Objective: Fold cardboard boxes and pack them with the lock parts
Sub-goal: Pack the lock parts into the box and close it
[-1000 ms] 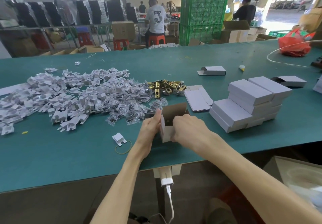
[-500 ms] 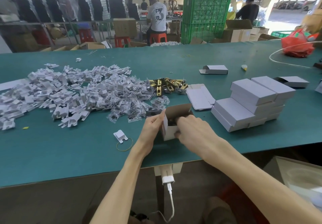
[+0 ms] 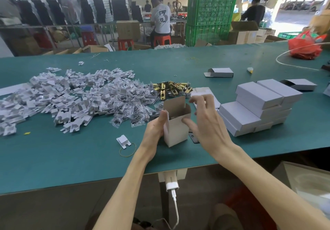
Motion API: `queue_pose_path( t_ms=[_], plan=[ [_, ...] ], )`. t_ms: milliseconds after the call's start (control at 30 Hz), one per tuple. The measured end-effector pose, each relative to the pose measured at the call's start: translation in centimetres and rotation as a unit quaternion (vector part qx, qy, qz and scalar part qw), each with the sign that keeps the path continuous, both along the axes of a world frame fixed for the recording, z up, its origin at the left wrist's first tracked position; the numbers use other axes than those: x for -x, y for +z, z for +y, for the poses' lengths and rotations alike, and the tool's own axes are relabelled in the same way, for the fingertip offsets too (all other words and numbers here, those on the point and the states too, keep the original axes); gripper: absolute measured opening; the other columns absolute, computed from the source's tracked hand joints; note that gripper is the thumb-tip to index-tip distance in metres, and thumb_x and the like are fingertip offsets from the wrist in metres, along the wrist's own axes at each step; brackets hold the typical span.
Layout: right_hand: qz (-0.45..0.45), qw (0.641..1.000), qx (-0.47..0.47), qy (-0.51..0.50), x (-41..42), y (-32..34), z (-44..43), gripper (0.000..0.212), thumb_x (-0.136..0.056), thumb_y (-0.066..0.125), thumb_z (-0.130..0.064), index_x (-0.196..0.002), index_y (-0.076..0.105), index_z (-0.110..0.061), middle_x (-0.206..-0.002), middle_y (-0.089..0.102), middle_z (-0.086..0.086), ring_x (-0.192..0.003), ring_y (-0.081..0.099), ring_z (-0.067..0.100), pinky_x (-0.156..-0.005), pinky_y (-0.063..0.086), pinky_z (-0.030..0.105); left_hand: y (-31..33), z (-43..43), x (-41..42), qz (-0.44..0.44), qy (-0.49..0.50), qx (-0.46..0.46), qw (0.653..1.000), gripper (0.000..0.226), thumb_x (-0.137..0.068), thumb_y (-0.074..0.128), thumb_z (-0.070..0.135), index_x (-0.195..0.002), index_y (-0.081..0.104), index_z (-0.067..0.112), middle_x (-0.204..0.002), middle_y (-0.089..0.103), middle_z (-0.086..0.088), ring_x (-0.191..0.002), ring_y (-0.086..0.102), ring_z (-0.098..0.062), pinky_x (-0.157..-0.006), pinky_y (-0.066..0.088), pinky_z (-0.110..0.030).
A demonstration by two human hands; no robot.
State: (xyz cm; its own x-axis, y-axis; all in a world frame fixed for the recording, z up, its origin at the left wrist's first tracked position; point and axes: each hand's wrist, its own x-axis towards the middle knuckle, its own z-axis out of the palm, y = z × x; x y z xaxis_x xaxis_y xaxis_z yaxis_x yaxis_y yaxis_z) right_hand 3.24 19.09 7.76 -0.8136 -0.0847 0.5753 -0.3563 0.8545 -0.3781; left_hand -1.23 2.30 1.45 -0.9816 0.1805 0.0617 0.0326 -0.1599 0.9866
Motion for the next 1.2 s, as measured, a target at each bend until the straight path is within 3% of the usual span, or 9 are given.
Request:
queue_pose_path(
  t_ms=[133, 267, 433, 567, 733, 833, 900, 1067, 1200],
  plan=[
    [-0.14, 0.958, 0.238, 0.076, 1.2, -2.2, 0.7, 0.043, -0.091, 0.075, -0.028, -0.125, 0.049, -0.03, -0.111, 0.061, -0.014, -0.096, 0.066, -0.001, -0.084, 0.057, 0.027, 0.2, -0.2, 0.0, -0.009, -0.003, -0.023, 1.0, 0.076, -0.067, 0.07, 0.087, -0.11, 0.081, 0.026, -0.121, 0.076, -0.012, -0.117, 0.071, -0.03, -0.111, 0.048, -0.053],
    [-0.098, 0.953, 0.265, 0.107, 1.1, -4.2, 0.1, 0.042, -0.094, 0.071, -0.027, -0.133, 0.054, -0.033, -0.107, 0.062, -0.025, -0.095, 0.061, -0.011, -0.073, 0.046, 0.004, 0.6, -0.1, -0.2, -0.007, 0.008, -0.037, 0.999, 0.071, -0.081, 0.064, 0.07, -0.125, 0.073, 0.015, -0.125, 0.074, -0.015, -0.117, 0.069, -0.033, -0.107, 0.049, -0.053],
    [0.001, 0.965, 0.242, 0.103, 0.5, -5.1, -1.2, 0.05, -0.088, 0.075, -0.037, -0.131, 0.051, -0.032, -0.098, 0.061, -0.016, -0.085, 0.064, 0.007, -0.069, 0.05, 0.014, 0.8, -0.7, -0.2, -0.023, 0.004, -0.107, 0.994, 0.041, -0.096, 0.059, 0.051, -0.116, 0.078, 0.021, -0.117, 0.075, -0.014, -0.099, 0.072, -0.026, -0.085, 0.059, -0.039],
    [0.036, 0.961, 0.253, 0.103, 0.4, -5.4, -2.5, 0.044, -0.091, 0.073, -0.038, -0.128, 0.049, -0.036, -0.097, 0.059, -0.014, -0.083, 0.061, 0.008, -0.065, 0.049, 0.018, 0.6, -1.4, -0.3, -0.038, -0.018, -0.163, 0.986, 0.04, -0.103, 0.052, 0.044, -0.124, 0.075, 0.018, -0.124, 0.073, -0.015, -0.107, 0.071, -0.026, -0.089, 0.058, -0.039],
    [0.06, 0.954, 0.283, 0.082, 0.6, -5.9, -2.9, 0.044, -0.095, 0.069, -0.036, -0.133, 0.049, -0.048, -0.101, 0.054, -0.016, -0.087, 0.059, 0.011, -0.071, 0.053, 0.024, 0.7, -1.4, -0.4, -0.011, -0.049, -0.179, 0.983, 0.051, -0.1, 0.063, 0.043, -0.144, 0.059, 0.019, -0.139, 0.063, -0.018, -0.119, 0.061, -0.029, -0.105, 0.047, -0.047],
    [0.044, 0.954, 0.286, 0.079, 1.0, -5.7, -2.5, 0.045, -0.099, 0.065, -0.035, -0.131, 0.044, -0.059, -0.103, 0.05, -0.02, -0.094, 0.059, 0.008, -0.073, 0.058, 0.031, 0.7, -1.2, -0.4, -0.017, -0.059, -0.178, 0.982, 0.082, -0.078, 0.09, 0.036, -0.15, 0.053, 0.026, -0.139, 0.063, -0.014, -0.114, 0.064, -0.024, -0.094, 0.055, -0.039],
    [0.025, 0.956, 0.282, 0.082, 1.3, -5.6, -2.1, 0.045, -0.1, 0.062, -0.036, -0.129, 0.041, -0.063, -0.104, 0.05, -0.018, -0.095, 0.059, 0.007, -0.073, 0.059, 0.037, 0.5, -0.9, -0.4, -0.01, -0.066, -0.179, 0.982, 0.081, -0.079, 0.087, 0.031, -0.151, 0.052, 0.032, -0.139, 0.065, -0.008, -0.115, 0.066, -0.021, -0.089, 0.058, -0.034],
    [-0.012, 0.94, 0.334, 0.068, 2.0, -5.6, -1.9, 0.037, -0.101, 0.061, -0.035, -0.136, 0.049, -0.043, -0.115, 0.062, -0.01, -0.096, 0.065, 0.007, -0.074, 0.061, 0.033, 0.1, -0.7, 0.0, 0.028, -0.066, -0.187, 0.98, 0.067, -0.098, 0.063, 0.008, -0.155, 0.045, 0.039, -0.149, 0.059, -0.008, -0.132, 0.06, -0.026, -0.099, 0.058, -0.041],
    [-0.024, 0.914, 0.402, 0.046, 2.3, -5.6, -2.0, 0.03, -0.101, 0.062, -0.032, -0.13, 0.059, -0.036, -0.11, 0.065, -0.009, -0.094, 0.063, 0.007, -0.073, 0.057, 0.027, -0.1, -0.5, 0.0, 0.026, -0.078, -0.152, 0.985, 0.058, -0.098, 0.065, 0.008, -0.15, 0.054, 0.031, -0.151, 0.057, -0.007, -0.135, 0.058, -0.028, -0.102, 0.056, -0.043]
  ],
)
